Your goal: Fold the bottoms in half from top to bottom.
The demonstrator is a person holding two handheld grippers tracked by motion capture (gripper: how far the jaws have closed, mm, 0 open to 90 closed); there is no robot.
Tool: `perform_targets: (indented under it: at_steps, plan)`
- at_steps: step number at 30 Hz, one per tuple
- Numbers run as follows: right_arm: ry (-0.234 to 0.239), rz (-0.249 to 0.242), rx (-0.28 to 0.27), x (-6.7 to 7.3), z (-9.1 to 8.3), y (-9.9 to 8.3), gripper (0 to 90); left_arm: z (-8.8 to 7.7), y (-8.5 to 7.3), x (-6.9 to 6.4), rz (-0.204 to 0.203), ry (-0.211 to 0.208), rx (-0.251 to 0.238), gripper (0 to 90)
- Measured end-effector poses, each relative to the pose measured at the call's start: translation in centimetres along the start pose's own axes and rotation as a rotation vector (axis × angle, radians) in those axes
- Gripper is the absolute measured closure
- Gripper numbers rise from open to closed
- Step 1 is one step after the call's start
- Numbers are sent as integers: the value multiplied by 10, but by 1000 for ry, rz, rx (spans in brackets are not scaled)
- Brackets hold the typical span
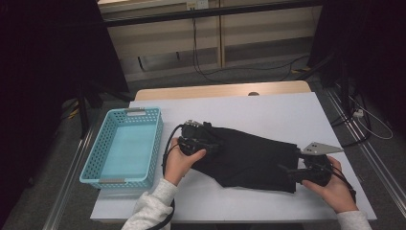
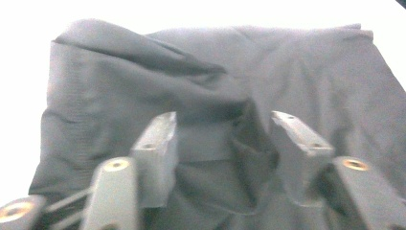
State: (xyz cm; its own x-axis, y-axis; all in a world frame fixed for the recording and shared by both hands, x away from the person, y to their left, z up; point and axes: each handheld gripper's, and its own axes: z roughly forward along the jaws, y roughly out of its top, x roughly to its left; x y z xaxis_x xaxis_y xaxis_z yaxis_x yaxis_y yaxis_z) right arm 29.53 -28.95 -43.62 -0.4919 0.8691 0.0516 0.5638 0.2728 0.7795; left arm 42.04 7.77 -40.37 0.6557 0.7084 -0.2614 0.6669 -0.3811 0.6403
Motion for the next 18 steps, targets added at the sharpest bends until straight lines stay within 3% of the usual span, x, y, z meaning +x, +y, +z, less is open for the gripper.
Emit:
perform_targets:
  at_steps: [6,8,12,18]
  plan:
    - [2,0,2,1,1,0,164,-8,1,12,11,53,-29,268]
    - [2,1,3,1,1,1,164,-8,-1,17,-20,69,-50,261]
    - [3,-1,2,1,1,1,164,-7,-4,23,-31,79,-41,253]
    - [3,-2,2,1,1,0,164,-4,-8,20,-5,79,-24,268]
